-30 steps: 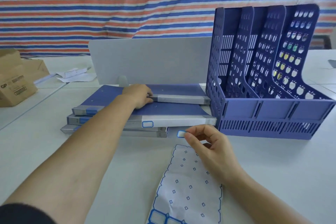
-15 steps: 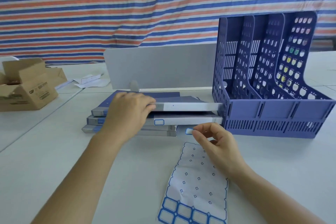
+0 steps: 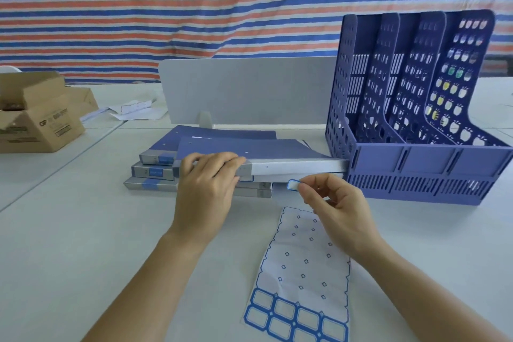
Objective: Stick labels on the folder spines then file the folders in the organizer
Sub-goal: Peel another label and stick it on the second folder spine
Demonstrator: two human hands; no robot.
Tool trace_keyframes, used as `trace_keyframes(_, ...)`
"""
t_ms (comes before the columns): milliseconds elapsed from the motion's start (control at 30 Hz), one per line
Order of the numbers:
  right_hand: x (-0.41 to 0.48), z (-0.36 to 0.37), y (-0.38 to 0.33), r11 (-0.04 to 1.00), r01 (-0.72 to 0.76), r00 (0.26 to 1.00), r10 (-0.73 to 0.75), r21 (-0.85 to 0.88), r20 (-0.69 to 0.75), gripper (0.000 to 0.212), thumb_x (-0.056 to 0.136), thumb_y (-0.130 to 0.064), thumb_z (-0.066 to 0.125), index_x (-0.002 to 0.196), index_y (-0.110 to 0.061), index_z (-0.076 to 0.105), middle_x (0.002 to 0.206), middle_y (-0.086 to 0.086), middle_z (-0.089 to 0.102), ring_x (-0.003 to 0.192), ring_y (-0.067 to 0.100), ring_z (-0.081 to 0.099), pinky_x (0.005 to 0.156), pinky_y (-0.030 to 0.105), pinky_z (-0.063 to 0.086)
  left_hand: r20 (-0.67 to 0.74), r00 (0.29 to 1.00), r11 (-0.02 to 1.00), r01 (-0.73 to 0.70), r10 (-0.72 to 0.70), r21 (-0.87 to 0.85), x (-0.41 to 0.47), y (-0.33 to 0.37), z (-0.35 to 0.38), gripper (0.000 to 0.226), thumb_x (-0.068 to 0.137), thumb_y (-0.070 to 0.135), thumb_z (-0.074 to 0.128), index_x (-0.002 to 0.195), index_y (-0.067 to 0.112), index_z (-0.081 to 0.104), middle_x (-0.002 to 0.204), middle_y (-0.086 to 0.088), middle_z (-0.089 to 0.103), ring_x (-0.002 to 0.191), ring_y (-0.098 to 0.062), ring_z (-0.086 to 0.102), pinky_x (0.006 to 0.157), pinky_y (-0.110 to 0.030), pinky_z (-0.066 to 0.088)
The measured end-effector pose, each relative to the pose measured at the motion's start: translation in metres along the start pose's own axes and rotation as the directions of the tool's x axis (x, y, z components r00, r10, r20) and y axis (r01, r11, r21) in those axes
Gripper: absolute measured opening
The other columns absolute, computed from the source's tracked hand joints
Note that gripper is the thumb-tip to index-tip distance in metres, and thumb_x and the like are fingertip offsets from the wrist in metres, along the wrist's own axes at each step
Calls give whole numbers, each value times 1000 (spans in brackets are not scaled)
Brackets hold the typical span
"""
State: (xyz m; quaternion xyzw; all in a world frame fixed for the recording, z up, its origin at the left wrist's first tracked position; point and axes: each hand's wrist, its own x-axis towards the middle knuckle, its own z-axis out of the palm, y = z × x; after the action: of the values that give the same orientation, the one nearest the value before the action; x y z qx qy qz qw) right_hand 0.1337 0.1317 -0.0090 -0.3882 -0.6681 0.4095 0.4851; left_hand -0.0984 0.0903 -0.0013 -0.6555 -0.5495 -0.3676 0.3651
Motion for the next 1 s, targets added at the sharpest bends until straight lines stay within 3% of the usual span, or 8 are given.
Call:
trace_keyframes(167,6,8,-29,999,49,999,-49,20,19,6,89,-21,72,85,-25,74,85,-7,72,66,2,61,60,16,46,-96,995,997,-12,4,-77,1,-1,-1,19,88,4,67,105,8,74,106,-6,72,102,-17,57,92,-40,40)
trace_keyframes(300,24,17,-53,996,44,989,-33,-80,142,6,88,-25,73,83,-25,75,70,-6,68,55,7,53,53,25,50,-168,986,995,-28,12,-92,2,-3,-1,18,88,0,69,105,4,76,105,-12,73,100,-22,57,87,-45,46)
trace_keyframes(400,39,23,-61,997,-5,984,18,-76,176,7,87,-24,73,83,-20,76,48,-11,44,42,4,36,44,11,32,-150,989,991,-30,10,-132,2,-5,-3,23,83,-5,73,103,5,77,107,-11,73,101,-24,62,87,-48,47)
trace_keyframes(467,46,25,-62,996,-27,983,42,-88,176,8,87,-25,73,83,-19,77,40,-12,35,39,5,31,41,9,28,-136,991,988,-7,-14,-152,1,-7,-2,25,81,-7,75,102,7,77,109,-10,73,101,-26,65,89,-50,47)
trace_keyframes(700,55,23,-65,994,-18,979,40,-108,200,9,87,-24,73,87,-18,79,34,-11,30,37,7,30,39,9,24,-71,997,990,19,-29,-141,4,-9,-6,28,82,-8,73,103,9,77,112,-7,73,100,-31,68,94,-52,44)
trace_keyframes(1000,59,26,-67,981,34,973,12,-191,232,10,88,-24,71,84,-20,78,31,-13,37,35,7,32,37,11,27,-47,999,990,21,-27,-139,6,-7,-10,18,89,1,68,103,10,77,112,-5,73,101,-29,67,98,-50,42)
